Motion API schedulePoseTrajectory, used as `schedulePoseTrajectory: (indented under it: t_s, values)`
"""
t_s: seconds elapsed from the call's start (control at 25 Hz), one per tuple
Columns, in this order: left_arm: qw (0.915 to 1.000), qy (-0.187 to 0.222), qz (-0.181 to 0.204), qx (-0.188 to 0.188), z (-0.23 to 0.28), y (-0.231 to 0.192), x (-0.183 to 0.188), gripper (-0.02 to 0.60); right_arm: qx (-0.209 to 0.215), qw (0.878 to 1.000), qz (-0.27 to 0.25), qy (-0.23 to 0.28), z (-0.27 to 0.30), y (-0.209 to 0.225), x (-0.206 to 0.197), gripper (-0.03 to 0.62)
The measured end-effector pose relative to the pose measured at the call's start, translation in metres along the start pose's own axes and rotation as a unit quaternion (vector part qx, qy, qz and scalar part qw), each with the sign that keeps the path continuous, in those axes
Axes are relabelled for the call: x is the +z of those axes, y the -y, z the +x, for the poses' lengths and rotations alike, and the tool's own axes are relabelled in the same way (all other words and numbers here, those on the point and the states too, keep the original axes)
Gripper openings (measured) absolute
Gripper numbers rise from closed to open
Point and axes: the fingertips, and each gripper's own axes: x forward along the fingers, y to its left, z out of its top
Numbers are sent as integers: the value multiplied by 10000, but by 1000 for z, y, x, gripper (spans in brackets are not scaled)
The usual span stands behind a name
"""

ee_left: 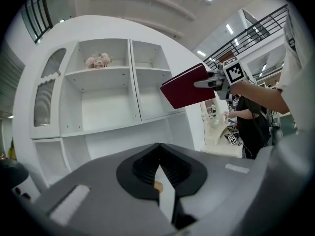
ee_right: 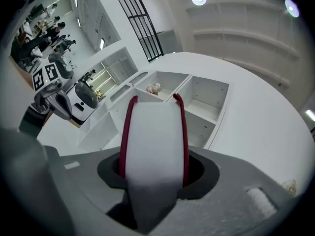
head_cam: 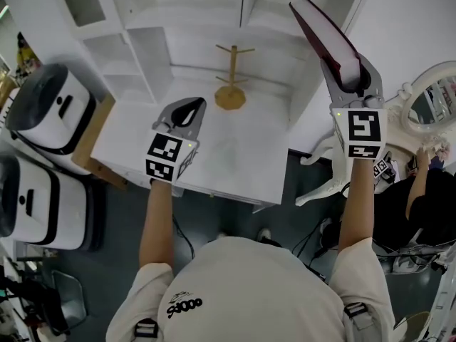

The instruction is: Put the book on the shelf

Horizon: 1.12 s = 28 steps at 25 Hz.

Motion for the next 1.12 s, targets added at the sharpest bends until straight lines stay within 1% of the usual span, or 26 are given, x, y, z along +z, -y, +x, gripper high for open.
schedulePoseTrajectory:
  t_s: [0.16, 0.36, 0.48, 0.68, 0.84, 1.0, 1.08, 1.12]
  values:
    - [10000, -53, -42, 28, 11, -4, -4, 17, 52, 9991, -390, -161, 26, 1, -12, 212]
    - [9998, -14, -119, 130, 20, -9, -3, 17, 196, 9970, -689, -279, 57, 1, -26, 213]
    - [9998, -32, -136, 148, 25, -7, -4, 17, 337, 9923, -1115, -417, 76, -2, -34, 215]
    - [9998, -117, -144, 66, 34, 4, -9, 17, 545, 9713, -2180, -778, 103, -14, -51, 215]
    - [9996, -29, -247, 143, 36, 1, -5, 17, 660, 9532, -2804, -920, 123, -26, -62, 218]
    - [9992, -42, -304, 251, 38, -1, -7, 17, 849, 9270, -3485, -1095, 137, -42, -76, 218]
    - [9991, -85, -320, 283, 39, 0, -10, 17, 960, 9166, -3699, -1176, 143, -47, -82, 225]
    - [9990, -111, -325, 298, 39, 0, -12, 17, 1005, 9134, -3755, -1208, 147, -49, -84, 229]
